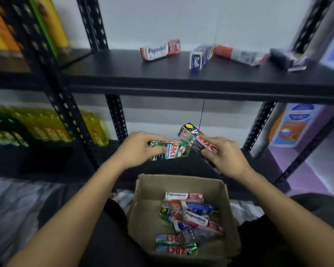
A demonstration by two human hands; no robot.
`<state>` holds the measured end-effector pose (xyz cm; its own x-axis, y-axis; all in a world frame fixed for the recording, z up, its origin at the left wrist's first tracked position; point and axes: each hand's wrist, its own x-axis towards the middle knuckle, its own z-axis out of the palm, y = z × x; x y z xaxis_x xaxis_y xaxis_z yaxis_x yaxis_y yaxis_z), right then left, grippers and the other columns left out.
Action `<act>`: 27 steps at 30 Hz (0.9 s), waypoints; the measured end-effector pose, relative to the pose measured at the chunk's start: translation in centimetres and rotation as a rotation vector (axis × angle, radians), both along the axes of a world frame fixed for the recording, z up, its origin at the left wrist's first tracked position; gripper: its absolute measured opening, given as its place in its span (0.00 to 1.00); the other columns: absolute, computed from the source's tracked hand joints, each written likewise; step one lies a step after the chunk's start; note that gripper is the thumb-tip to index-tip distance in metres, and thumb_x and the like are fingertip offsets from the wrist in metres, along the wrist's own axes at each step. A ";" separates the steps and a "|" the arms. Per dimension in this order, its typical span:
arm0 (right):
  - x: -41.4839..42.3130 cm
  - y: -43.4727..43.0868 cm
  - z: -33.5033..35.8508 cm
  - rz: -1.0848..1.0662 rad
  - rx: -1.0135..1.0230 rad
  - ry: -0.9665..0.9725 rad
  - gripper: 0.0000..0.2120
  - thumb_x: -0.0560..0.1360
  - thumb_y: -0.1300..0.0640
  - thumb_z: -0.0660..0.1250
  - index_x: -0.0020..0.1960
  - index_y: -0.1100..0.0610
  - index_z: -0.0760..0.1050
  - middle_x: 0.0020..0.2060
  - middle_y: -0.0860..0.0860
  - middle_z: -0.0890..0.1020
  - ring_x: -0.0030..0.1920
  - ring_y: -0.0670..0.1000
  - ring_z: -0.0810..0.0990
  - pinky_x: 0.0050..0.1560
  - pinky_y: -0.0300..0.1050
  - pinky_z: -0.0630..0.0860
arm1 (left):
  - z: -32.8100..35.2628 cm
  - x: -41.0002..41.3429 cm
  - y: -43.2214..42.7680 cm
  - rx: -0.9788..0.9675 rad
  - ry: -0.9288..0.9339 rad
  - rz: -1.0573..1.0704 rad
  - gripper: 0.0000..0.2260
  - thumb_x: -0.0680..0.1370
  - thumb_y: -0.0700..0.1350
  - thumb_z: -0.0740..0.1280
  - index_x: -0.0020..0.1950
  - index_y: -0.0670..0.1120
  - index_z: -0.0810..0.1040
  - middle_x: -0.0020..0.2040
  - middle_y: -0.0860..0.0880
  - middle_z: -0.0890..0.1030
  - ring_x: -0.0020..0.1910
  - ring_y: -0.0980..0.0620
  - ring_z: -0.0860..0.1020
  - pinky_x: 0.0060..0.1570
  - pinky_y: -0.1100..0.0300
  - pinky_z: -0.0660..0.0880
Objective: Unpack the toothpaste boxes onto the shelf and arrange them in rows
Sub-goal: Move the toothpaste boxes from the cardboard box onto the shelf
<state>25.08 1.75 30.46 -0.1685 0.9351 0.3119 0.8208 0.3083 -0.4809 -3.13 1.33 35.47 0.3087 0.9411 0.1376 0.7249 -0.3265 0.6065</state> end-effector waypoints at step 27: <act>-2.1 4.9 22.1 -0.116 0.235 0.014 0.22 0.73 0.49 0.69 0.67 0.45 0.75 0.60 0.49 0.82 0.60 0.54 0.78 0.56 0.46 0.75 | 17.1 -4.5 0.2 0.700 -0.161 0.373 0.12 0.74 0.50 0.74 0.57 0.56 0.84 0.33 0.65 0.78 0.33 0.65 0.76 0.29 0.70 0.68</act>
<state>22.94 6.63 52.60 -0.0585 0.8497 0.5240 0.8511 0.3168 -0.4186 -7.62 1.51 52.54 -0.0823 0.6573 0.7491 0.7823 -0.4230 0.4572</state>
